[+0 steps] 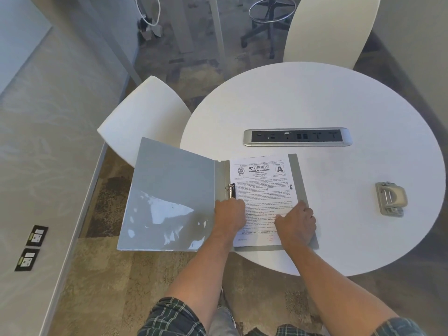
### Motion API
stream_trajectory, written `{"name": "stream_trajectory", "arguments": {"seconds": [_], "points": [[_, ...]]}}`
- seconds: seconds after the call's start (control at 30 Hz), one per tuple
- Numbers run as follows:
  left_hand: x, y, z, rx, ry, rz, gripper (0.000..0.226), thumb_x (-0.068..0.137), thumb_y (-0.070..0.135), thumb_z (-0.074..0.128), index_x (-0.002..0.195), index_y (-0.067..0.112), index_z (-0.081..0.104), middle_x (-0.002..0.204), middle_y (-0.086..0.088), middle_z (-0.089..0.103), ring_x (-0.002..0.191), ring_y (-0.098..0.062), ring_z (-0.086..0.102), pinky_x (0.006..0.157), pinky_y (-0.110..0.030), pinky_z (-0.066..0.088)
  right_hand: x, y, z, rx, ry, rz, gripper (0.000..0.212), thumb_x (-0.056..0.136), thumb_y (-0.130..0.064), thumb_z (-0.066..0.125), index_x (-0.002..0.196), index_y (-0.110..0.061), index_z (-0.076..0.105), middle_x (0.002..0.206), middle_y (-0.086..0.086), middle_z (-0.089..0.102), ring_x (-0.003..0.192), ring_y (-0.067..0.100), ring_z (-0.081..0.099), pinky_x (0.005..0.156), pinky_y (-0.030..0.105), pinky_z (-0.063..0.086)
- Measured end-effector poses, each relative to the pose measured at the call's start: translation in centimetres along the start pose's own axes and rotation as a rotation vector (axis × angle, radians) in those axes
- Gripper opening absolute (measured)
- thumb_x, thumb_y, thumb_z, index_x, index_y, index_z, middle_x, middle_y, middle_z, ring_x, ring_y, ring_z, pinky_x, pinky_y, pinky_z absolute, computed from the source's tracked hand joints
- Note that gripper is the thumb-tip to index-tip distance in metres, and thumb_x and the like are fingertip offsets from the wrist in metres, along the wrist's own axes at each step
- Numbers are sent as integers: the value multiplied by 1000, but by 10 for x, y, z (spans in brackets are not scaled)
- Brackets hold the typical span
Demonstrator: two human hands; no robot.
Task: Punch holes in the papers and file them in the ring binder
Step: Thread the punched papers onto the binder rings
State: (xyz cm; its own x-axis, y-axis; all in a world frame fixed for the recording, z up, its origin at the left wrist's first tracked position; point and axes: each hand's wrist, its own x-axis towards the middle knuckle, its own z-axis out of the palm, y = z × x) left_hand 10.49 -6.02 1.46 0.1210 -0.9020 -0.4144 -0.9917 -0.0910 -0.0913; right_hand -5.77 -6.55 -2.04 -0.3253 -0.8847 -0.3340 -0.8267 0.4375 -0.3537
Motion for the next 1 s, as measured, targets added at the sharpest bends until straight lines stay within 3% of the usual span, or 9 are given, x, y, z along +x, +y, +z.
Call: {"name": "stream_trajectory", "arguments": {"seconds": [0.07,0.2,0.33,0.43,0.5,0.6,0.73,0.9,1.0], "points": [[-2,1,0,83,24,48,16,94,8,54,99,16,67,86,-1,68,80,-23,67,101,-45,42,-2,-1,3,3,-17,-8,55,86,-30,70,127,-5,43,120,16,61,107,35,60,91,46,51],[-3,2,7,60,91,36,19,94,10,57,108,17,67,94,-2,69,87,-24,67,95,-42,42,-6,-3,3,32,-54,-5,51,88,-25,64,130,-8,43,121,14,61,107,35,59,89,47,52],[-1,-4,11,-301,182,-103,48,92,17,55,140,19,48,109,-6,69,92,-28,69,84,-40,48,-11,-12,5,56,-37,-208,50,85,-13,65,133,-15,52,126,9,57,113,29,55,96,40,47],[-3,-10,9,-619,226,-206,52,91,20,62,141,23,47,110,-4,72,93,-28,70,73,-38,57,-19,-32,12,160,-153,-474,42,92,-18,67,133,-20,60,131,2,62,115,20,59,101,38,47],[-5,-13,9,-706,233,-231,52,90,15,61,140,25,49,109,-5,73,91,-28,69,69,-36,56,-23,-44,16,73,-179,-589,42,95,-27,65,136,-23,60,136,0,61,121,20,58,105,41,44],[-6,-17,11,-759,244,-250,50,90,15,58,138,25,47,103,-4,72,84,-25,65,64,-34,53,-22,-46,15,35,-19,-457,48,92,-40,66,136,-23,59,138,3,59,124,25,54,104,44,42],[-6,-16,17,-729,207,-281,52,89,21,63,136,27,39,103,-2,68,85,-24,66,67,-37,59,-10,-23,6,-4,69,-106,84,75,-51,80,142,-14,44,143,14,47,129,35,46,106,49,39],[-3,-15,19,-724,172,-304,50,88,23,63,132,22,38,94,1,63,78,-23,64,60,-33,54,-2,0,7,-123,66,6,99,65,-68,80,134,-9,41,134,16,46,120,35,47,96,49,44],[2,-17,20,-610,208,-281,41,96,34,58,130,20,39,97,-1,69,79,-25,68,66,-36,59,-1,-2,9,-114,60,13,101,63,-67,82,133,-7,41,130,18,48,117,36,49,96,48,45]]}}
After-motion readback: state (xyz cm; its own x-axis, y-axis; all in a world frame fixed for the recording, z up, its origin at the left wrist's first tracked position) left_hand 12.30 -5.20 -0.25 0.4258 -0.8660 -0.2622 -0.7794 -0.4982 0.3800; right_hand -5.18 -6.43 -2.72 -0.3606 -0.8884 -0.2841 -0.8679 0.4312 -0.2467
